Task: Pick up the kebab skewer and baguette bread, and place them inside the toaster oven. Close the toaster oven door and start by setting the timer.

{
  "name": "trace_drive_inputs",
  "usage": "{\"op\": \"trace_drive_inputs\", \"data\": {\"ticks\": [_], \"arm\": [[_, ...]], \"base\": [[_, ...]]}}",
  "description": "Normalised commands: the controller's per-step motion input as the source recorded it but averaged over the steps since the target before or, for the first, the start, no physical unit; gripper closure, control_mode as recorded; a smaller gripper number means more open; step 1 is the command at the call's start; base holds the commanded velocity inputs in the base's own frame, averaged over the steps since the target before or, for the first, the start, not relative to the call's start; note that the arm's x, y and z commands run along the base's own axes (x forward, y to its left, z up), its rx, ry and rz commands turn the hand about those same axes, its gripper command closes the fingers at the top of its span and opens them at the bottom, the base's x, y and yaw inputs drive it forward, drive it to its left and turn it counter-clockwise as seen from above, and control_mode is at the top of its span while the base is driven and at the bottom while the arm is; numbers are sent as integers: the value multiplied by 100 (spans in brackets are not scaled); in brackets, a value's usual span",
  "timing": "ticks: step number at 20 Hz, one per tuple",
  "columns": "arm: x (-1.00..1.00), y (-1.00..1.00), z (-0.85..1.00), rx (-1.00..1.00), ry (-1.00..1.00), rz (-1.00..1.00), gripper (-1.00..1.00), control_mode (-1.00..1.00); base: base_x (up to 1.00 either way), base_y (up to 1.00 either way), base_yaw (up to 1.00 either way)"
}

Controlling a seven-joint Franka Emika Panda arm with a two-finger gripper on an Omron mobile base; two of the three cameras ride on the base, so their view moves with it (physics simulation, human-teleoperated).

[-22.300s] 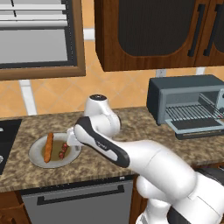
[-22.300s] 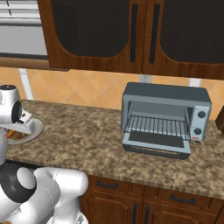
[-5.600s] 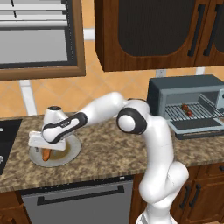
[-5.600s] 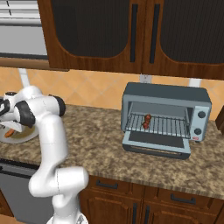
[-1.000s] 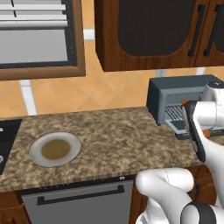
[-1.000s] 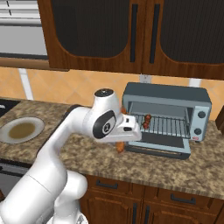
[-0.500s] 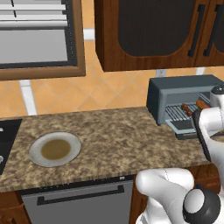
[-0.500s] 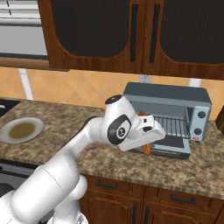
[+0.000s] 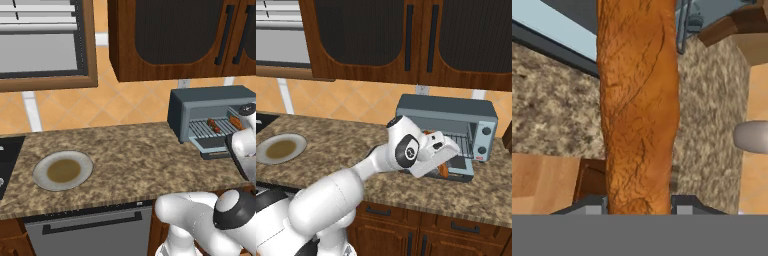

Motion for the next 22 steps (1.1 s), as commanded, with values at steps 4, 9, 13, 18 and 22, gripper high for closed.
{"op": "trace_drive_inputs", "data": {"ticks": [4, 9, 13, 18, 22], "arm": [[25, -14, 1, -7, 20, 17, 100, -100], [26, 0, 6, 2, 17, 20, 100, -100], [27, -7, 17, 6, 3, 13, 100, -100], [22, -8, 9, 8, 11, 1, 100, -100], [25, -11, 2, 11, 11, 0, 100, -100]], "base": [[0, 0, 0], [0, 0, 0], [0, 0, 0], [0, 0, 0], [0, 0, 0]]}}
